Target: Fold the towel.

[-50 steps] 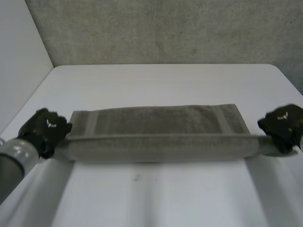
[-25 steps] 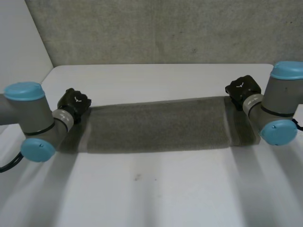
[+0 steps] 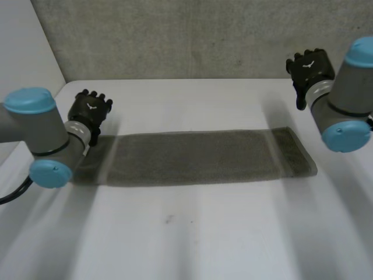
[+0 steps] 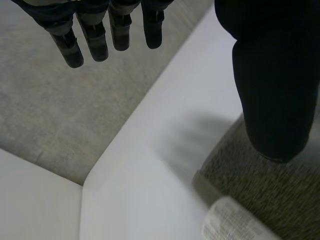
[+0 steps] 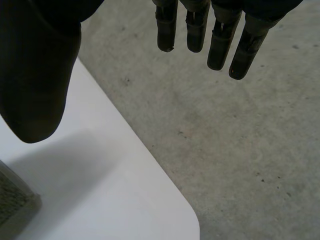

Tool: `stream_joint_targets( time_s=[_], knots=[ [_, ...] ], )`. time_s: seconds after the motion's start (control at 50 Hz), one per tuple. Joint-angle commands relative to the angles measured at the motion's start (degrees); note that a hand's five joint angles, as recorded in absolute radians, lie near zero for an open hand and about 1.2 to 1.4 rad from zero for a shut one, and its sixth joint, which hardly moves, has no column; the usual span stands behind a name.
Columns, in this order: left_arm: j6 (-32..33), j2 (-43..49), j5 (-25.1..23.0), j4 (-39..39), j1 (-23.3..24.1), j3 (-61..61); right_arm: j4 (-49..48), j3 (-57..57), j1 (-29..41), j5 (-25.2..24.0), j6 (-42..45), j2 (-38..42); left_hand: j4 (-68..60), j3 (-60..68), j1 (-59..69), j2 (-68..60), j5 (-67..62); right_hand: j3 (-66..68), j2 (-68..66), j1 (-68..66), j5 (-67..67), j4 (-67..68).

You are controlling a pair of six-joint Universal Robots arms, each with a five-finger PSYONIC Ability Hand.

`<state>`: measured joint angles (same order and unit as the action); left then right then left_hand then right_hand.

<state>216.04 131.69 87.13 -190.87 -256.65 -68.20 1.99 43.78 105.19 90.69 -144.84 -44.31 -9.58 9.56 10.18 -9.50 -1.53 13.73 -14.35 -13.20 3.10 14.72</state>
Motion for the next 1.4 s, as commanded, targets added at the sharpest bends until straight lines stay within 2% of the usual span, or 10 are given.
stream_joint_targets(
  time_s=[0.02, 0.14, 0.4, 0.52, 0.88, 1.0, 1.06, 1.1, 1.28, 1.4],
  knots=[
    [-13.01, -11.72, -0.82, -0.55, -0.52, -10.99, -0.06, 19.46, -2.17, -2.53, -3.43, -14.29, -0.42, 0.44, -0.18, -0.5, 1.53, -3.73, 4.35, 3.2, -3.1, -4.72],
    [-19.68, -19.53, -0.82, -0.81, -0.26, -19.67, 0.03, 35.11, -4.63, -5.78, -3.52, -21.77, -0.42, 0.44, -0.18, -0.5, 1.53, -3.73, 4.35, 3.2, -3.1, -4.72],
    [-23.3, -24.64, -0.73, -6.44, 0.27, -28.92, -7.94, 50.43, -9.73, -12.19, -3.61, -21.44, -0.42, 0.44, -0.18, -0.5, 1.53, 0.21, 0.41, -0.74, 0.84, -0.78],
    [-23.65, -24.73, -0.64, -6.7, 0.1, -30.06, -14.37, 51.58, -11.23, -14.93, -3.0, -17.75, -0.42, 0.44, -0.18, -0.5, 1.53, 7.27, -6.66, -7.81, 7.9, 6.28],
    [-23.56, -24.64, -0.73, -8.55, 0.1, -31.82, -15.26, 48.95, -12.11, -14.93, -2.82, -12.29, -0.42, 0.44, -0.18, -0.5, 1.53, 17.21, -16.59, -17.74, 17.84, 16.22],
    [-23.56, -24.64, -0.73, -8.55, 0.18, -31.82, -15.7, 48.42, -12.11, -15.37, -2.82, -11.59, -0.42, 0.44, -0.18, -0.5, 1.53, 32.35, -31.73, -32.88, 32.98, 31.36],
    [-23.56, -24.55, -0.73, -8.55, 0.18, -31.91, -16.05, 48.16, -12.11, -16.6, -2.82, -11.15, -0.42, 0.44, -0.18, -0.5, 1.53, 47.49, -46.87, -48.02, 48.12, 46.5],
    [-23.56, -24.55, -0.73, -8.55, 0.18, -31.91, -16.84, 48.07, -12.2, -17.13, -2.82, -11.15, -0.42, 0.44, -0.18, -0.5, 1.53, 66.17, -65.55, -66.7, 66.8, 65.18],
    [-23.56, -24.64, -0.73, -9.43, 0.1, -32.7, -18.69, 48.16, -14.13, -16.51, -2.55, -11.67, -0.42, 0.44, -0.18, -0.5, 1.53, 66.27, -65.65, -66.8, 66.9, 65.28],
    [-23.56, -24.64, -0.73, -9.78, 0.1, -32.96, -17.11, 46.31, -22.63, -16.34, -1.24, -11.76, -0.42, 0.44, -0.18, -0.5, 1.53, 66.27, -65.65, -66.8, 66.9, 65.28]
  ],
)
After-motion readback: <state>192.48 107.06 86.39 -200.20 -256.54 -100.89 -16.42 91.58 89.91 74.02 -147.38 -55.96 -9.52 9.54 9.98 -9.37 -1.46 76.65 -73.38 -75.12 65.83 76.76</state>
